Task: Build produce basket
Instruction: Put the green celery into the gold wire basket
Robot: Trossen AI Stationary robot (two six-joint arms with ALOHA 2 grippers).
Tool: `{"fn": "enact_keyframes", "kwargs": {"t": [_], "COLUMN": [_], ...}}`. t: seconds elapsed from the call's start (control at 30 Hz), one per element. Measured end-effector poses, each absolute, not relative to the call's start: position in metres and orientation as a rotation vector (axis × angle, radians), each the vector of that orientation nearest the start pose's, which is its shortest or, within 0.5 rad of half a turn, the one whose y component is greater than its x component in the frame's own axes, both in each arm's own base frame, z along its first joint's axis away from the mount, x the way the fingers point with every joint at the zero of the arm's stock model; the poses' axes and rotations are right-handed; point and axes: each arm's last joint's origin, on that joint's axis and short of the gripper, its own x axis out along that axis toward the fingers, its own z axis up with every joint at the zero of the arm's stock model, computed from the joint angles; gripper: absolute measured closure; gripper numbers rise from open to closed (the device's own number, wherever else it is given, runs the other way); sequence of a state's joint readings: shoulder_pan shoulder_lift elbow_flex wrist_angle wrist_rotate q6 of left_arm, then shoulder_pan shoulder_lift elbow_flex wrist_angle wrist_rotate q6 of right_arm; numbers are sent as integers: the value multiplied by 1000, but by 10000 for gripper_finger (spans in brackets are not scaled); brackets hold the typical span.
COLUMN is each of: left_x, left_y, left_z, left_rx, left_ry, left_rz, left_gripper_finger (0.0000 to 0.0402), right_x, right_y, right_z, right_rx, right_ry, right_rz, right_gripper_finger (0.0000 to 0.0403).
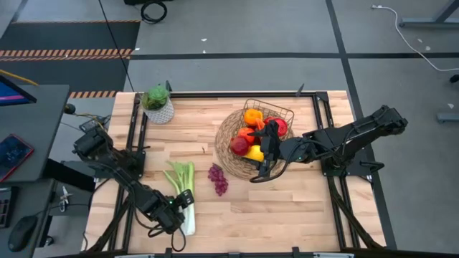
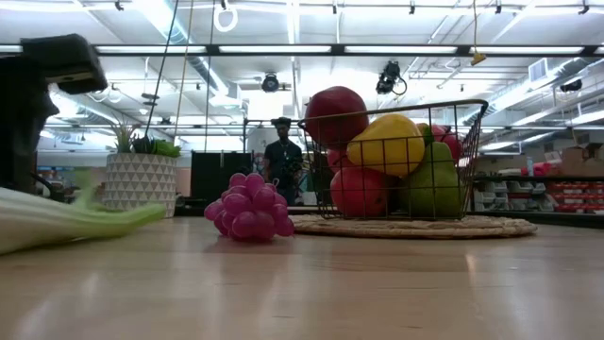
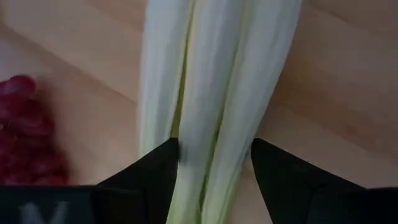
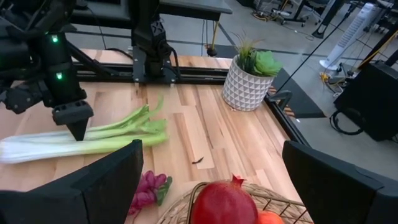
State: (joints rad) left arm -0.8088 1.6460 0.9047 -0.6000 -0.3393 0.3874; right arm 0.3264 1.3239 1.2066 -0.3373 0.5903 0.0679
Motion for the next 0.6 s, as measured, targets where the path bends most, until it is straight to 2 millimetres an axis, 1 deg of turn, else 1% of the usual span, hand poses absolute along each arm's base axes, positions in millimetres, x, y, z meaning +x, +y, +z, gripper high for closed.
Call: {"fn": "enact_keyframes", "kwargs": {"t": [0.2, 0.37, 0.47, 0.6], "left_x": [203, 204, 206, 208], "left_y": [-201, -201, -202, -203], "left_z": [141, 141, 144, 147], "left_rx": [1113, 1094, 1073, 1061], "left_ry": [1100, 1103, 1096, 1090], "left_rz": [-645, -594, -552, -544], "left_gripper_finger": [194, 204, 217, 238], "right_x": [278, 278, 278, 278], "right_y": [77, 77, 77, 77], "right_z": [350, 350, 350, 350], "right_rx": [-128, -126, -123, -123], "right_ry": [399, 400, 399, 399], "right_rz": [-273, -267, -267, -267], "right_gripper_finger": [14, 14, 14, 14]}}
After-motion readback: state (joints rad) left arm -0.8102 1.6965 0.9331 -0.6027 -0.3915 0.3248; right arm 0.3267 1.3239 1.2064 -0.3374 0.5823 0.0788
